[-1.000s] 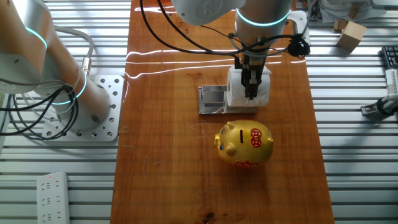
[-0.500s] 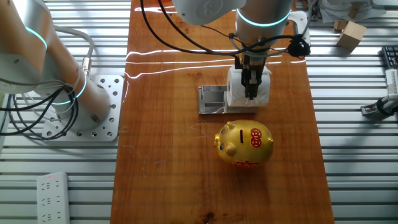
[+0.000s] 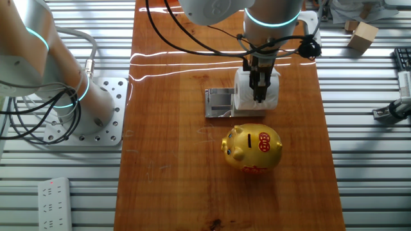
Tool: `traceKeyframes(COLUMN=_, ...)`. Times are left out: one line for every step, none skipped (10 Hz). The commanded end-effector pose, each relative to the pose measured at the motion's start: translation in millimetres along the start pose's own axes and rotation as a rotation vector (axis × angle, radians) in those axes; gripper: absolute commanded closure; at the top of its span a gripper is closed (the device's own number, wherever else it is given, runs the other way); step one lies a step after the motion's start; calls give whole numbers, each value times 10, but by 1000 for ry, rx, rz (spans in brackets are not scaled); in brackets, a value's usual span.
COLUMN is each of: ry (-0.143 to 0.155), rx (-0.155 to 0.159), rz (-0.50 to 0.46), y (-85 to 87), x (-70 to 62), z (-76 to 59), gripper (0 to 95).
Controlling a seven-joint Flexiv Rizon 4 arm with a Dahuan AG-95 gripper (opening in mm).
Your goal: Take the roll of paper down from the shelf
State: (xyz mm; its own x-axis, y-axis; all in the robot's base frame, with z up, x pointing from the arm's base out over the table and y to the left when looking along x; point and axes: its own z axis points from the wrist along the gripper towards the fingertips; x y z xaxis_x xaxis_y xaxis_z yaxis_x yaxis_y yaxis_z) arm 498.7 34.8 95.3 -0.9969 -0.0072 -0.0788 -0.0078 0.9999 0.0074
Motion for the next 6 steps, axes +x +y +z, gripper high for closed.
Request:
traceKeyframes(ry=2, rx=-1, rz=-12, y=2, x=1, z=-7, gripper=950)
traceKeyframes(ry=0, rx=-1, rz=-20, y=2, x=1, z=-7, gripper=950)
traceKeyframes(ry=1, rx=0, rz=-23, y=2, x=1, z=-7, gripper=950)
traceKeyframes(ry=1, rx=2, rz=-37, y=2, x=1, z=-7, gripper=950)
traceKeyframes(ry=1, rx=3, rz=-42, y=2, x=1, z=-7, gripper=950)
traceKeyframes(ry=0, rx=7, rz=-53, y=2, x=1, z=-7, gripper=950)
